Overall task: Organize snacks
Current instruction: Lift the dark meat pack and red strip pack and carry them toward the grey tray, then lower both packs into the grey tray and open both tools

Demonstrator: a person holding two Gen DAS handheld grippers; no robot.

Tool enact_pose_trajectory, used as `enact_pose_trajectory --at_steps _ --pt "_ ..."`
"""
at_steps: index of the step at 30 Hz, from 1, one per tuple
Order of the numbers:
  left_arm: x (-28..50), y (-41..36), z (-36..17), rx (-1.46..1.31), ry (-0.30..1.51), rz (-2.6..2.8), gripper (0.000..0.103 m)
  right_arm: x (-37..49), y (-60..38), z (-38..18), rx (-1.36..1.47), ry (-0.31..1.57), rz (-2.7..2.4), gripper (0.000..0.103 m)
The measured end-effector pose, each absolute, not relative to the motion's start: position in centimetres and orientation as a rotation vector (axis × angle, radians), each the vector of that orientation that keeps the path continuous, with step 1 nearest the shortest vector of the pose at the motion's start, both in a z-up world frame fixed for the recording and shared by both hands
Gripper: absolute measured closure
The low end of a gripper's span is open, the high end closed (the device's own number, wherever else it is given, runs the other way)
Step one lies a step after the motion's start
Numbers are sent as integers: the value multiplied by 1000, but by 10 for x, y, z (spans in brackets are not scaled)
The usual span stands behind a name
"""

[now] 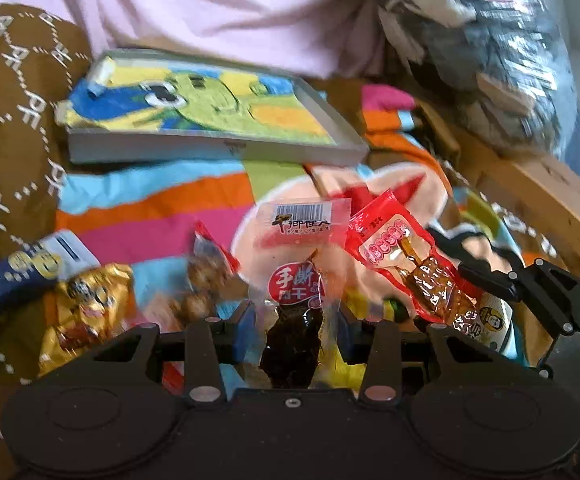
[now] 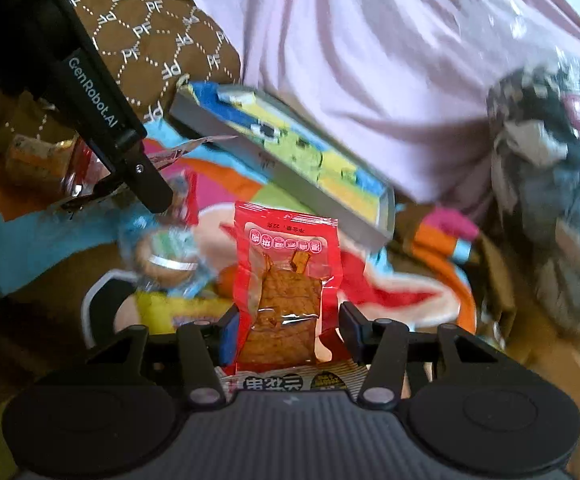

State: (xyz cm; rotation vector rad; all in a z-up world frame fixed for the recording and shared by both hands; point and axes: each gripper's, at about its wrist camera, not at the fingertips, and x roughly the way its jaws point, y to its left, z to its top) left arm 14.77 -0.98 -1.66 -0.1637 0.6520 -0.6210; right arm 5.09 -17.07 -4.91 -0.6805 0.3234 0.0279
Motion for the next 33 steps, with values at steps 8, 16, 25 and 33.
enact_pose_trajectory --at_steps 8,16,25,33 --pt "173 10 11 -250 549 -500 59 91 -157 -21 -823 209 97 48" --pt "239 22 47 -313 474 -403 59 176 -138 23 -776 192 143 47" --pt "327 14 66 -314 474 -303 59 273 -133 41 -694 243 142 47" --pt "374 -2 49 -316 555 -275 59 323 -143 30 -566 334 126 47"
